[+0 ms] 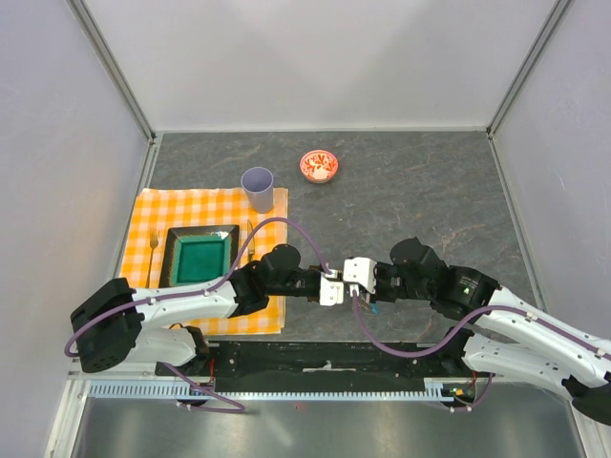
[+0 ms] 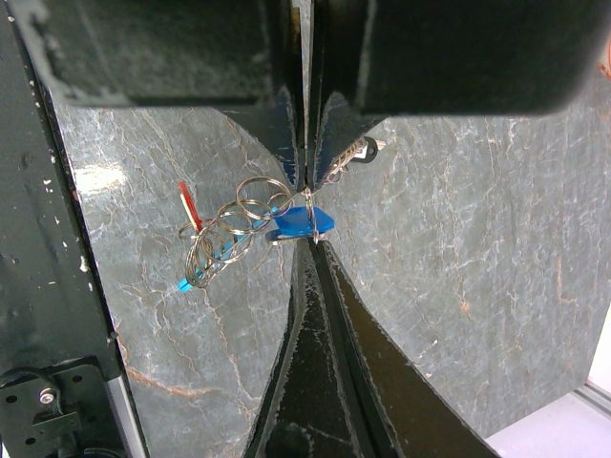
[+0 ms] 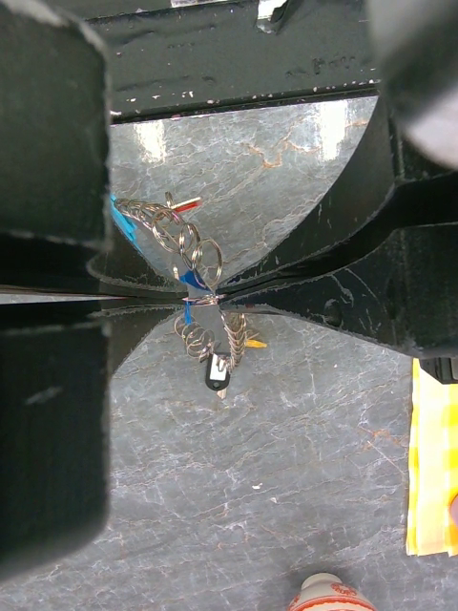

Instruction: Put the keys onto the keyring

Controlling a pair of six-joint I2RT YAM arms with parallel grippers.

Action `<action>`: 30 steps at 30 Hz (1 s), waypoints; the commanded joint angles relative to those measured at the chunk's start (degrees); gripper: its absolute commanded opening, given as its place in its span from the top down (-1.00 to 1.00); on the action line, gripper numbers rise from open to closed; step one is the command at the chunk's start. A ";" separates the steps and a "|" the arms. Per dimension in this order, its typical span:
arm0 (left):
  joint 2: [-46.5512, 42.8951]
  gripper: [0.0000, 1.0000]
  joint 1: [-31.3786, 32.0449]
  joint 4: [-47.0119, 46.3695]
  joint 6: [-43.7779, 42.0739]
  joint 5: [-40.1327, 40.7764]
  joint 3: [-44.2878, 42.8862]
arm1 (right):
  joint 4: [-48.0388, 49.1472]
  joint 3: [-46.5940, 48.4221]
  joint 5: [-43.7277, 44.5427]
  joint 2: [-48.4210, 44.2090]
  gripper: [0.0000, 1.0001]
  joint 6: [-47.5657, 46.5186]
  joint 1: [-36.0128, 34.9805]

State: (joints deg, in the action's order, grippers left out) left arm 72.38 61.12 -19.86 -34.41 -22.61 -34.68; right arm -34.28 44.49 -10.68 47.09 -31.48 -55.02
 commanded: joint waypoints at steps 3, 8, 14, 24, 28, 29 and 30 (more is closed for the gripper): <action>-1.54 0.96 -0.21 -3.70 -0.65 -1.38 -1.36 | 2.38 -0.19 -0.92 0.11 1.00 0.46 -0.26; -1.71 0.96 -0.21 -3.43 -0.74 -2.17 -1.45 | 2.38 -0.19 -0.93 0.11 1.00 0.28 -0.35; -2.06 0.96 -0.21 -3.17 -0.92 -3.05 -1.45 | 2.38 -0.19 -1.19 0.55 1.00 0.20 -0.35; -2.51 0.96 -0.21 -3.17 -0.66 -3.93 -1.53 | 2.47 -0.11 -2.33 0.98 1.00 0.20 -0.52; -2.33 0.96 -0.21 -3.26 -0.65 -4.63 -1.62 | 2.55 -0.02 -2.77 1.25 1.00 0.20 -0.70; -2.42 0.96 -0.21 -3.26 -0.57 -4.98 -1.71 | 2.55 -0.02 -2.86 1.25 1.00 0.20 -0.78; -2.51 0.96 -0.21 -3.35 -0.57 -5.25 -1.71 | 2.55 -0.02 -2.86 1.34 1.00 0.11 -0.87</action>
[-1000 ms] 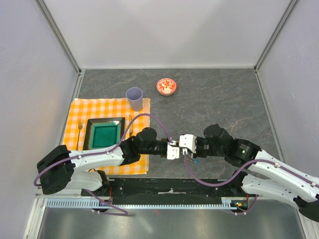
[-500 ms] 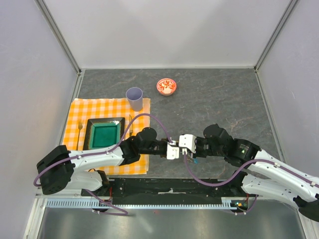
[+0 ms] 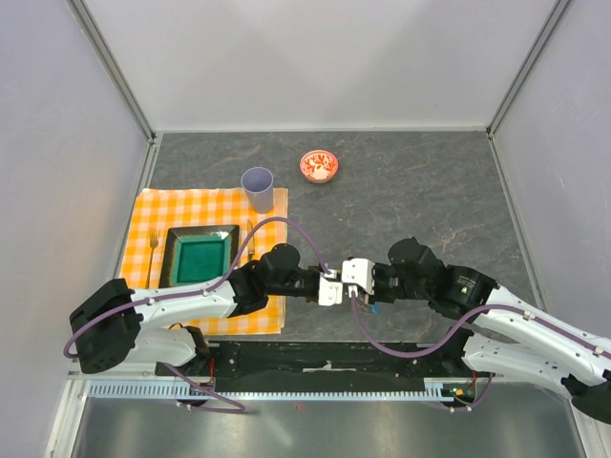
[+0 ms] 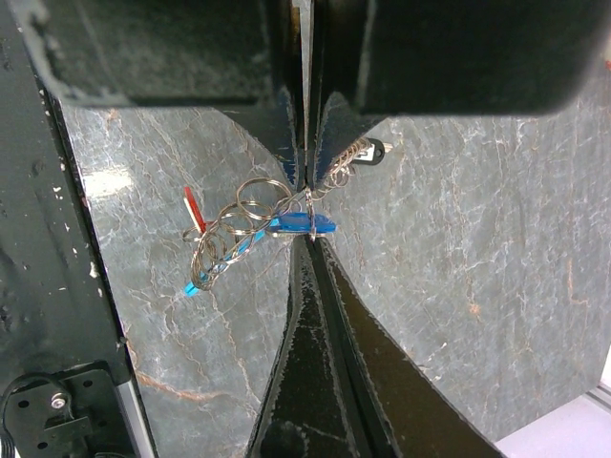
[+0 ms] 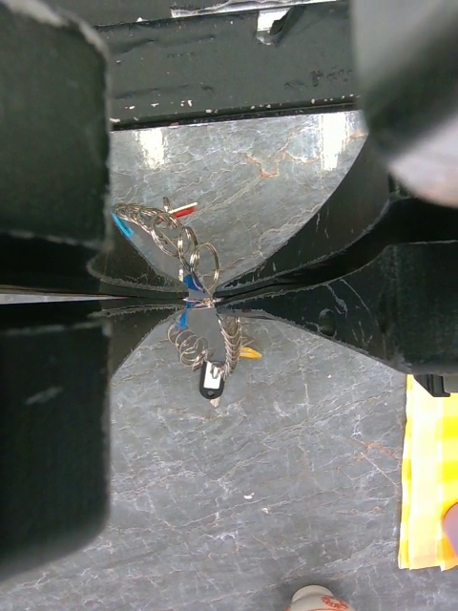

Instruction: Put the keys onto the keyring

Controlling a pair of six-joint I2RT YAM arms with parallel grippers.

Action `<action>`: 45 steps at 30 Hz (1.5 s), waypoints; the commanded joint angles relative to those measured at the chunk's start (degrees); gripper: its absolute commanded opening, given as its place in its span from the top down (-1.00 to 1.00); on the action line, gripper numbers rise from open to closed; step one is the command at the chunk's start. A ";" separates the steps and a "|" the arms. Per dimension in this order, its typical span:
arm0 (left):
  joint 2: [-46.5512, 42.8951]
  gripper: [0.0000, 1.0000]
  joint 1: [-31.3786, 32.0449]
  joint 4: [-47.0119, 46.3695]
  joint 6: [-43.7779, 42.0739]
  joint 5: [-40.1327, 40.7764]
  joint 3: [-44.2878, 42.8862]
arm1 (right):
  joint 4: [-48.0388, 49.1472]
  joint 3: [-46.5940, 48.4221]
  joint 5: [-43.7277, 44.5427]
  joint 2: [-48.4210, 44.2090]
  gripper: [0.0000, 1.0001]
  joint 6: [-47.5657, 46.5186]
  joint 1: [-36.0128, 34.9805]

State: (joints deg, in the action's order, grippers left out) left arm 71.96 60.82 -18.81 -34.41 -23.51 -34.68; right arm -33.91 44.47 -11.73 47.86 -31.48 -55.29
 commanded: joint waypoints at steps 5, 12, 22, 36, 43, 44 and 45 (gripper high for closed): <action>-2.44 0.96 0.09 -4.31 -0.74 -5.32 -1.62 | 2.18 -0.08 -1.63 0.66 1.00 0.02 -0.70; -2.97 0.96 0.09 -3.87 -1.01 -5.41 -1.62 | 2.09 0.00 -1.90 1.01 1.00 0.02 -1.14; -4.11 0.96 0.09 -5.00 -0.57 -5.06 -1.19 | 2.01 0.18 -2.34 1.80 1.00 -0.07 -1.67; -5.96 0.96 0.09 -6.15 0.14 -5.50 -0.22 | 1.92 0.00 -1.72 2.33 1.00 -0.07 -2.11; -6.75 0.96 0.09 -7.12 1.01 -4.19 0.13 | 1.92 -0.08 -1.19 2.68 1.00 -0.07 -2.54; -6.75 0.96 0.09 -7.29 1.28 -3.92 0.14 | 1.92 -0.26 -1.02 2.86 1.00 -0.07 -2.63; -6.58 0.96 0.09 -7.38 1.54 -3.65 0.14 | 1.83 -0.17 -0.93 2.86 1.00 -0.15 -2.72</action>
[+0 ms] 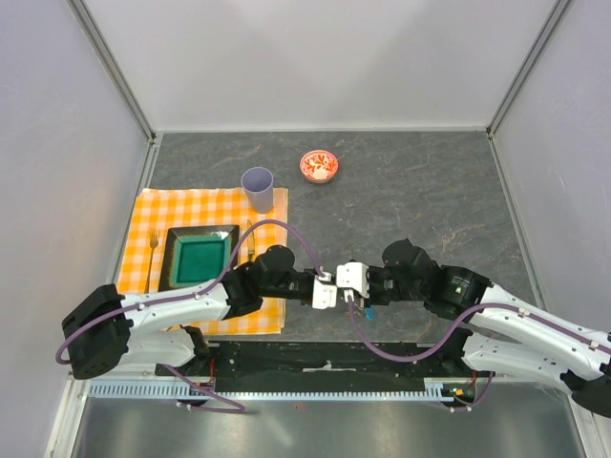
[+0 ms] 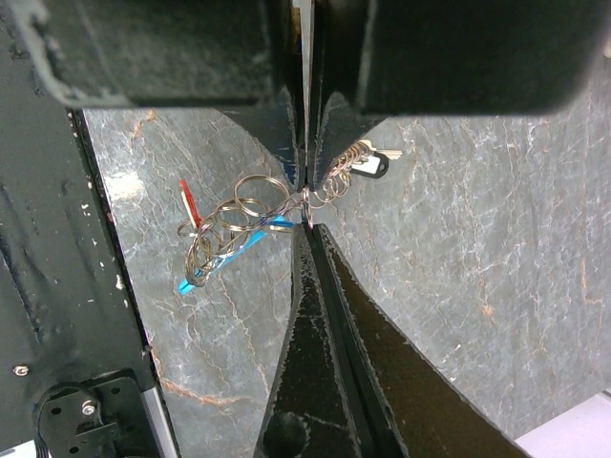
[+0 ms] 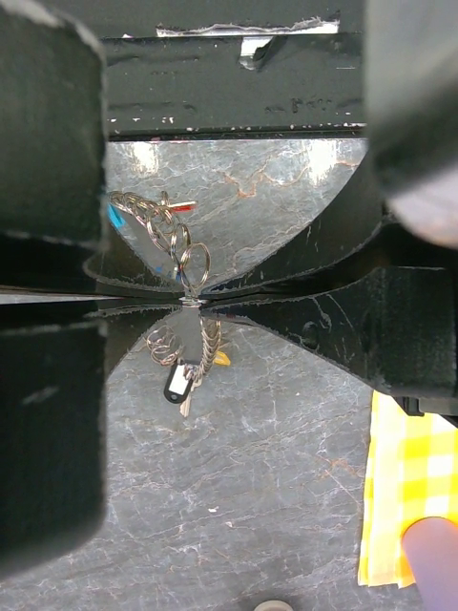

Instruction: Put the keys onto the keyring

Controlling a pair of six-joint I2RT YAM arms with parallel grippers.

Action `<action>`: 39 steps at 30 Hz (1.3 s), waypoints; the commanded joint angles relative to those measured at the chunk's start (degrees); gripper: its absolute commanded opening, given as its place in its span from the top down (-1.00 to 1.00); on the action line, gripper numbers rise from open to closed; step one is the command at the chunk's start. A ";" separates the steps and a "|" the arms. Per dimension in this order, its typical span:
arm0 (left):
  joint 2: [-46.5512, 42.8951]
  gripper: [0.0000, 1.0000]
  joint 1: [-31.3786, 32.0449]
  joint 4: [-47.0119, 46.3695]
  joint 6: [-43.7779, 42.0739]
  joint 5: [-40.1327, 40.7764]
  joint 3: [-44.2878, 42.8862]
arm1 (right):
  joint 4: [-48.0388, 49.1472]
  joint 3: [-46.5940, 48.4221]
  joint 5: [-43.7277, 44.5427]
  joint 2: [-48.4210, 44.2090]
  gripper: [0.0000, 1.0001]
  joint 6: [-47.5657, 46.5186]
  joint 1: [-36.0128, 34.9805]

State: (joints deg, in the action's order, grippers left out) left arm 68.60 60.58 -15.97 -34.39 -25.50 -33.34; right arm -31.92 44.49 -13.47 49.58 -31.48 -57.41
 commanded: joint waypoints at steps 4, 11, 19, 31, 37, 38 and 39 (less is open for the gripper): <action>-3.12 0.96 0.33 -9.87 3.62 -0.61 -1.81 | -0.25 -0.19 1.43 1.31 1.00 -0.24 -0.95; -3.64 0.96 0.33 -8.29 7.58 0.09 -2.17 | -0.33 -0.02 1.61 1.92 1.00 -0.24 -1.39; -5.23 0.96 0.33 -8.11 8.90 -0.78 -2.25 | -0.42 -0.02 2.57 2.27 1.00 -0.24 -1.92; -5.23 0.96 0.33 -9.70 8.90 -2.63 -1.99 | -0.16 -0.37 5.03 4.29 1.00 0.72 -2.88; -5.49 0.96 0.33 -8.82 8.47 -2.19 -1.90 | -0.16 -0.46 7.14 5.00 1.00 0.99 -3.24; -5.67 0.96 0.33 -8.73 8.46 -1.75 -1.90 | -0.16 -0.46 7.41 5.00 1.00 1.07 -3.32; -5.76 0.96 0.33 -8.73 8.20 -1.58 -1.73 | -0.16 -0.46 7.50 5.00 1.00 1.07 -3.33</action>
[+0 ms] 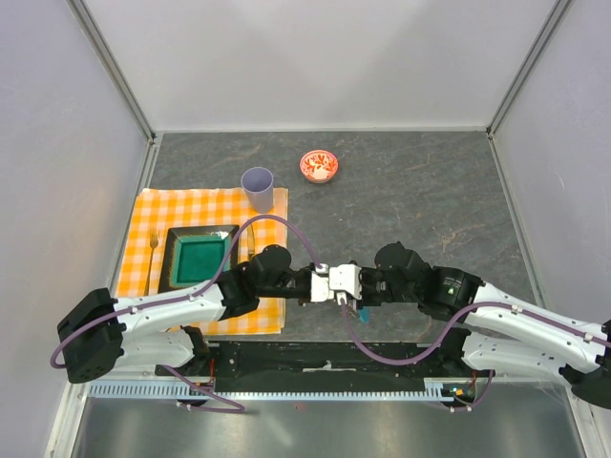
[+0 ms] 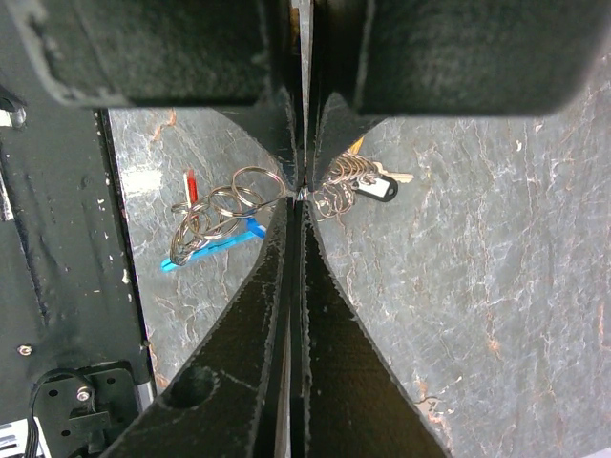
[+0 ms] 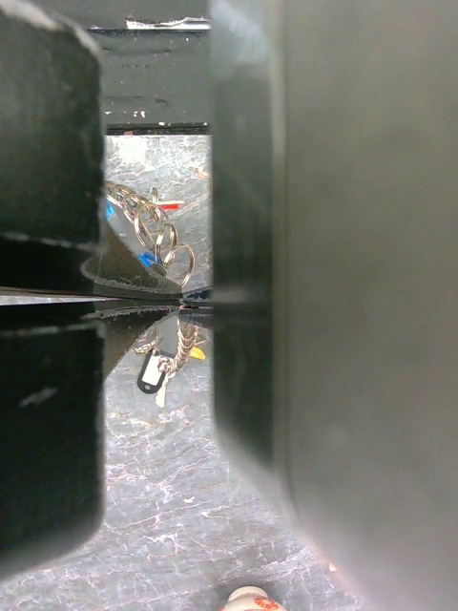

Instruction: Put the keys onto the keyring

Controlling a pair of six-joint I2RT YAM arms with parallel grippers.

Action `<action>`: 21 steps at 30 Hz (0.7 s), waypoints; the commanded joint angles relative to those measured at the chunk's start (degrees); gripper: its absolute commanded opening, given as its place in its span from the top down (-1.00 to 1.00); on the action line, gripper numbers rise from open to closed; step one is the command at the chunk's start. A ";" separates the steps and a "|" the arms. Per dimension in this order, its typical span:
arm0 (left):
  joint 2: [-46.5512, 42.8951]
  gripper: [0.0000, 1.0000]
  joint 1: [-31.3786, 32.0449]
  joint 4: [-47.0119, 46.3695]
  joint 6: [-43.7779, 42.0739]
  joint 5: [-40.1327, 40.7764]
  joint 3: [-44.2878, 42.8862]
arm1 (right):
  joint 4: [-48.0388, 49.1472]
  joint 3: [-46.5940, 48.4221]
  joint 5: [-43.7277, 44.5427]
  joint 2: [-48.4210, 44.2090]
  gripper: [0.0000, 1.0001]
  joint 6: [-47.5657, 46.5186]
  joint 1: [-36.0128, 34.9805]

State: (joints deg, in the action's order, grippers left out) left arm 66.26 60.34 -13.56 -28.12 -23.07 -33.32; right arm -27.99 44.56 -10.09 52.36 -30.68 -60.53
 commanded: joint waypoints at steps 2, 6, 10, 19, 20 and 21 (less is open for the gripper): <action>-3.59 0.96 0.57 -11.14 1.84 -3.13 -1.66 | -4.09 -0.70 4.29 2.22 1.00 0.27 -0.29; -3.24 0.96 0.57 -11.05 1.49 -1.72 -1.31 | -4.09 -0.78 4.46 1.17 1.00 0.18 -0.29; -2.89 0.96 0.57 -11.22 0.79 -0.92 -0.87 | -3.83 -0.70 4.81 -0.68 0.92 0.27 -0.29; -1.31 0.96 0.49 -10.96 -1.67 3.47 -0.87 | -4.62 0.88 2.97 -2.70 0.38 1.84 -0.29; -1.13 0.96 0.48 -10.87 -2.11 4.17 -0.96 | -4.71 0.97 2.97 -2.87 0.33 2.11 -0.29; -1.13 0.96 0.48 -10.70 -2.38 4.43 -1.04 | -4.71 1.23 2.97 -3.48 0.32 2.46 -0.29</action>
State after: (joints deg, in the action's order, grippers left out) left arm 65.98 60.51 -16.47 -28.45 -19.86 -32.91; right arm -28.82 44.56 -8.47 49.91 -29.41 -60.90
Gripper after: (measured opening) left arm 0.025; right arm 0.321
